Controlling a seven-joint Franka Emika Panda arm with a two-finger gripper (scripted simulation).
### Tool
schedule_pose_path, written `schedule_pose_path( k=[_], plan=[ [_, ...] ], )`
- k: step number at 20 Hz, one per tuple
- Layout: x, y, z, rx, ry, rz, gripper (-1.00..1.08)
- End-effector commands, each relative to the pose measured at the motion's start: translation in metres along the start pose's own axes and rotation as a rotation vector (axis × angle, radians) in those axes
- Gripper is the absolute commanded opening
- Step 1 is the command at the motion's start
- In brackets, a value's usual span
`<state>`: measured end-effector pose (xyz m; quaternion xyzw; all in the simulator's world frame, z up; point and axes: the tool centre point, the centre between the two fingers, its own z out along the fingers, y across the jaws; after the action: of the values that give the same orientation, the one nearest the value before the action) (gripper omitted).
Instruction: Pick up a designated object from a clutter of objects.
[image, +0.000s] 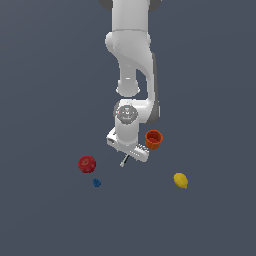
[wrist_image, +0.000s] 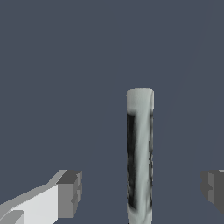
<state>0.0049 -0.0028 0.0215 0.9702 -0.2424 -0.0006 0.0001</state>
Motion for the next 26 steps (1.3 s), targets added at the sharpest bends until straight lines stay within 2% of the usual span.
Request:
schedule_pose_path(
  k=[1,5,6,18,26],
  plan=[
    [0.0,0.0,0.008,0.0,0.001,0.0,1.0],
    [0.001,0.0,0.012,0.0,0.001,0.001,1.0],
    [0.001,0.0,0.012,0.0,0.001,0.001,-1.0],
    [0.001,0.0,0.01,0.0,0.001,0.001,-1.0],
    [0.01,0.001,-0.017,0.0,0.001,0.001,-1.0]
  ],
)
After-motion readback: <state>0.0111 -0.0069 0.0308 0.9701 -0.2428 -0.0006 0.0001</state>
